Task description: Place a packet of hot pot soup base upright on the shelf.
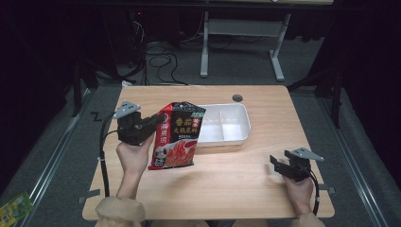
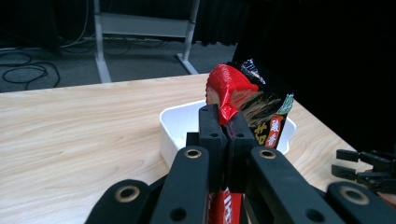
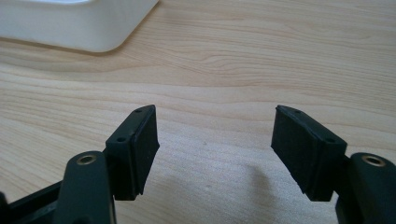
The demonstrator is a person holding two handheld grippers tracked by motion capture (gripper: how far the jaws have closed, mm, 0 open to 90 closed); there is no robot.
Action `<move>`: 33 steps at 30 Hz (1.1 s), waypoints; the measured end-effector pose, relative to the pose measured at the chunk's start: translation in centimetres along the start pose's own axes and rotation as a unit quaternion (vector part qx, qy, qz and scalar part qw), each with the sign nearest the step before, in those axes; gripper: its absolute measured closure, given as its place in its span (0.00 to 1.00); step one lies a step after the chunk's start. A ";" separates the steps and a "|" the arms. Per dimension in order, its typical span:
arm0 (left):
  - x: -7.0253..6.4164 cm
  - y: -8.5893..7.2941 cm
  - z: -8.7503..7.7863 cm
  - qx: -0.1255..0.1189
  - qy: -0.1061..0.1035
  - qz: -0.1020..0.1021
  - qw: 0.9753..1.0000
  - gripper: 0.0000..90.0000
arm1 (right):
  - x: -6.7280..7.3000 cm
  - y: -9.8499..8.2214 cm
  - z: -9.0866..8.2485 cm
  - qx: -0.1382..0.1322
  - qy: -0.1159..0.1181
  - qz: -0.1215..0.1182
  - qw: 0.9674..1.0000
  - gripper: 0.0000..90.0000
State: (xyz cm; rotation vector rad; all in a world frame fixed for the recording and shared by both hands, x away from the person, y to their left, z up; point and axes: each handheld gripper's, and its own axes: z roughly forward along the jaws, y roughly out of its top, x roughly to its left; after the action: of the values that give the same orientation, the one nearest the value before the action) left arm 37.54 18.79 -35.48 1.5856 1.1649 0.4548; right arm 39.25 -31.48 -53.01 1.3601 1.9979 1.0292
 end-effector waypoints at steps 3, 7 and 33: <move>-0.1 0.5 0.5 -0.001 -0.003 -0.003 1.000 0.99 | 0.0 0.0 0.0 0.000 0.001 0.001 1.000 0.36; -0.2 1.2 1.1 -0.002 -0.004 -0.006 1.000 0.99 | 0.0 0.0 0.0 0.000 0.000 0.000 1.000 0.36; -1.5 5.1 6.7 0.006 0.011 -0.018 1.000 0.98 | 0.1 0.0 0.0 -0.002 -0.002 -0.006 1.000 0.36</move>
State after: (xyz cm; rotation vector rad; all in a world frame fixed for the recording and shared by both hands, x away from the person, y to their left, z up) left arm 44.31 14.25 -32.92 1.5707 1.2127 0.4438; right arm 39.17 -31.39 -53.00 1.3454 1.9973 1.0234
